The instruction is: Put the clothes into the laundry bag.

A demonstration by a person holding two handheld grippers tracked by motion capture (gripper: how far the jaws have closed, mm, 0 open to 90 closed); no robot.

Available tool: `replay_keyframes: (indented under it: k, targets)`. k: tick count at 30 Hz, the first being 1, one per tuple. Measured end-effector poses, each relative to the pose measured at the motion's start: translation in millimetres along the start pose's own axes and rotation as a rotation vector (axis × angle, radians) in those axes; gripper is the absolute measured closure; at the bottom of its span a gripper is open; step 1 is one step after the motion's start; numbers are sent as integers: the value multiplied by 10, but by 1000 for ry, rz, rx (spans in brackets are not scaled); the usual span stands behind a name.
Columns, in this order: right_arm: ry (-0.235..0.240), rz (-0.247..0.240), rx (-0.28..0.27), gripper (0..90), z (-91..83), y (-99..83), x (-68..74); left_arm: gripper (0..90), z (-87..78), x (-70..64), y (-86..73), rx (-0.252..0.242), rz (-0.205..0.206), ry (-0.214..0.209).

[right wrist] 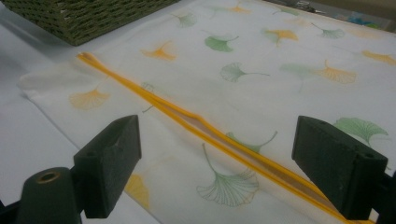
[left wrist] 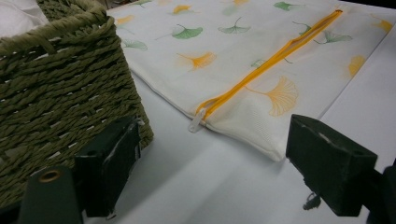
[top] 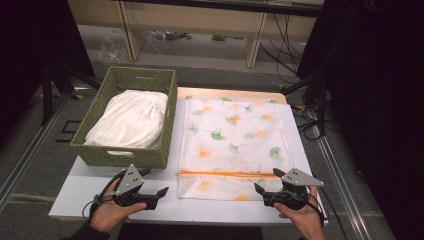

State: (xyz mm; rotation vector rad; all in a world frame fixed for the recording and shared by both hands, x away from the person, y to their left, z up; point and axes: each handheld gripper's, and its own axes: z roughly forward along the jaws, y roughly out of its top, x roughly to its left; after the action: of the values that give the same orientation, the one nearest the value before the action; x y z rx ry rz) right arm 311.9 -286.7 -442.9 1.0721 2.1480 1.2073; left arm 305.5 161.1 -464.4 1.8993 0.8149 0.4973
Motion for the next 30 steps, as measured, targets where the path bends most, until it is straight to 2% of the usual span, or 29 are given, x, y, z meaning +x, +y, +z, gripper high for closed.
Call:
replay_keyframes:
  k: [3,4,6,7,9,10,11,16,19,21,22,24,25,26,27,30]
  targets:
    - [-3,-2,-3,164,4,3,0,176,2,-1,-1,-1,-1,-3]
    - [14,5,-6,164,20,11,2,176,6,1,0,1,0,-5]
    - [10,-2,-1,164,20,22,9,176,7,3,1,3,3,-4]
    - [2,11,-4,164,25,24,26,176,7,4,1,5,5,-4]
    - [6,3,1,164,47,37,23,176,8,4,2,5,5,-4]
    - [-3,-17,-6,164,51,43,15,176,9,4,2,4,3,-4]
    - [15,-1,0,164,64,48,25,176,9,5,3,5,4,-3]
    - [11,-52,-20,162,148,111,17,176,19,14,6,1,1,-2]
    - [24,-86,6,174,273,160,22,176,31,25,11,10,3,0]
    - [38,-111,19,215,367,192,19,176,39,27,11,17,-1,5]
    - [65,-128,36,258,458,232,24,176,41,35,11,14,-4,3]
    - [62,-127,43,265,486,246,30,176,43,44,10,7,-10,-3]
    - [64,-157,50,308,585,287,22,176,40,49,11,4,-10,-2]
    - [64,-157,50,308,585,287,22,176,39,46,11,1,-18,1]
    - [73,-167,69,335,666,315,25,176,34,55,12,0,-14,4]
    - [69,-190,83,366,724,336,30,176,15,59,5,1,-1,-3]
